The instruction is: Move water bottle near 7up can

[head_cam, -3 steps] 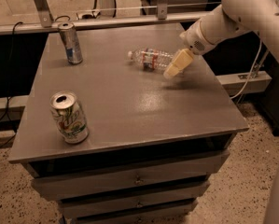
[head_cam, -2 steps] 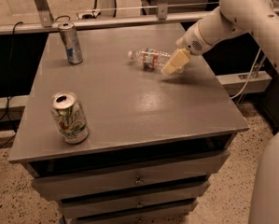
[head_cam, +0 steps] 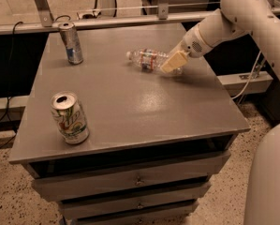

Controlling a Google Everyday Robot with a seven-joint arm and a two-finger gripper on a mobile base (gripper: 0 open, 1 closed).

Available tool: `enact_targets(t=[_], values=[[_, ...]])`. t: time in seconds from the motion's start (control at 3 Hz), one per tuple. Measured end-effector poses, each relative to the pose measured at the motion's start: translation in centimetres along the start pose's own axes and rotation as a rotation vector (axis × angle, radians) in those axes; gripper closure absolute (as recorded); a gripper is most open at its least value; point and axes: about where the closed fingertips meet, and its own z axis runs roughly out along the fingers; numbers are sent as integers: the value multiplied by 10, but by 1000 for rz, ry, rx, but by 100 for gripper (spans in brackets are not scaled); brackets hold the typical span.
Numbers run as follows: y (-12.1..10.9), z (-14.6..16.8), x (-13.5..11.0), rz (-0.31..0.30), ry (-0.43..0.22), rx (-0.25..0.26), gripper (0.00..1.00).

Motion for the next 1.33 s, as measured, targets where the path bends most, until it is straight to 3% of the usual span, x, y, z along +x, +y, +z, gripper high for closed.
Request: enact_targets(t=[0.33,0.67,1.33], values=[[27,-18,-10,-57,-13,-48,88],[62,-40,-22,-117,-48,-79,100],[142,-18,-51,-197,-94,-192,100]])
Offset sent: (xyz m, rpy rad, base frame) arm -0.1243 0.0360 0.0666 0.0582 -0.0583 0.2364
